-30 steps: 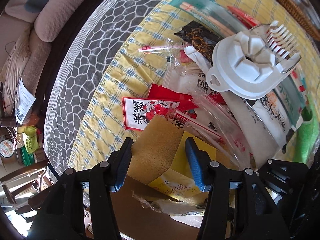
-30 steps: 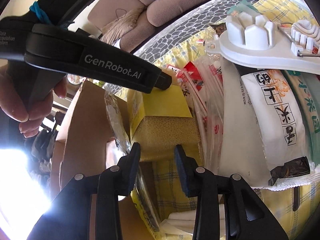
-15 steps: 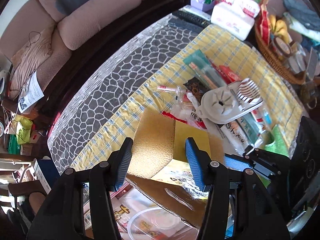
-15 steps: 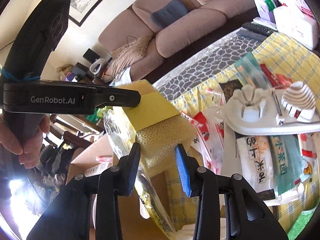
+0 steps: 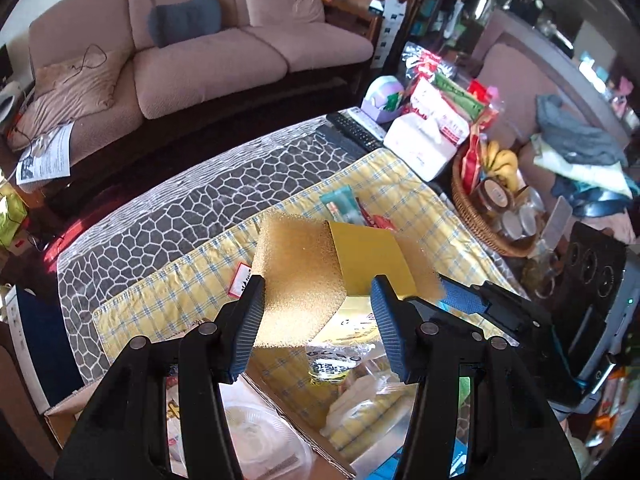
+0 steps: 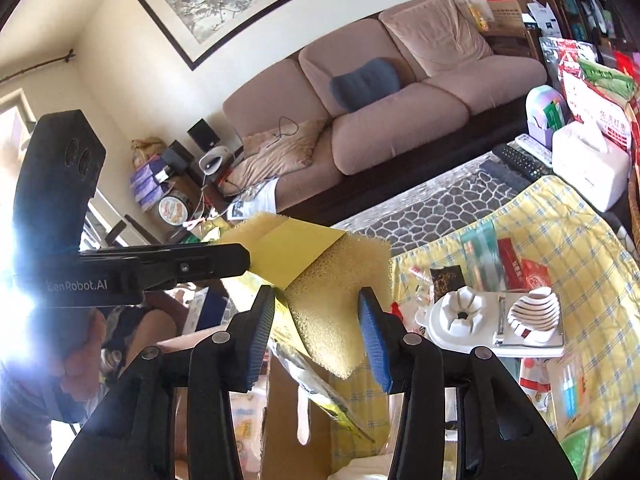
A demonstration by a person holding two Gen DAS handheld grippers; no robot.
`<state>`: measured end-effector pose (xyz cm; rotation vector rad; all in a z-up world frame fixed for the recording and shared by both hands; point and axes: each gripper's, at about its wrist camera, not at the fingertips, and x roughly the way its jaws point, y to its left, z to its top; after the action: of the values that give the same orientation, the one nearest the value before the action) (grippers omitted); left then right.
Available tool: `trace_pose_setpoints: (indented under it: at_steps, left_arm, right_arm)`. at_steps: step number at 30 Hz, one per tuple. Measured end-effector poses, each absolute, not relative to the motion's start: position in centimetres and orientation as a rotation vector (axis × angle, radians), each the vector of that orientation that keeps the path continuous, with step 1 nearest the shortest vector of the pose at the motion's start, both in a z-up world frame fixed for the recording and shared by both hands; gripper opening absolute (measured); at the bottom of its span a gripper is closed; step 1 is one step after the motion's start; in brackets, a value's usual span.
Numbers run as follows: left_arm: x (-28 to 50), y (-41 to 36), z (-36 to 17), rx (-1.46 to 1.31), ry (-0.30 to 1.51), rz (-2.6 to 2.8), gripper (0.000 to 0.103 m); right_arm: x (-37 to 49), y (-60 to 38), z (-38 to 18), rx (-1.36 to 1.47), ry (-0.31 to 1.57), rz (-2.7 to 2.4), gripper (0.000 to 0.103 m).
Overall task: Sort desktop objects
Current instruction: 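Lift the sponge with the right tool and carry it over the cardboard box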
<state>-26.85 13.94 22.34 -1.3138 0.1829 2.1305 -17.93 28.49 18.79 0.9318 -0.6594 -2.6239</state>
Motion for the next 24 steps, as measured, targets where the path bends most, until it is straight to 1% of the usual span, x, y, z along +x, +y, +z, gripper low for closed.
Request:
trace_pose_setpoints:
  at_steps: [6, 12, 15, 17, 21, 24]
  left_arm:
    - [-24.3, 12.9, 23.8, -1.249, 0.15, 2.159, 0.05]
    - [-22.0, 10.6, 27.2, -1.123, 0.086, 2.228, 0.05]
    - [-20.7, 9.0, 29.7, -1.032, 0.035, 2.251, 0.052]
    - [-20.1, 7.8, 31.2, -0.985, 0.0, 2.264, 0.056]
    - [-19.0, 5.6, 33.2, -0.939, -0.011, 2.299, 0.056]
    - [-18.5, 3.6, 33.6, -0.936, -0.018, 2.311, 0.057]
  right_arm:
    - [-16.6, 28.2, 20.9, 0.895, -0.617, -2.643, 0.045]
    - [-16.2, 27.0, 24.9, 0.834, -0.55, -2.649, 0.045]
    - [-15.7, 26.3, 27.1, 0.789, -0.531, -2.634, 0.046]
    - [-15.6, 25.6, 28.5, 0.761, -0.5, -2.623, 0.047]
    - [-15.4, 23.5, 30.8, 0.728, -0.437, -2.605, 0.049]
    - [-15.5, 21.7, 31.2, 0.731, -0.42, -2.573, 0.051]
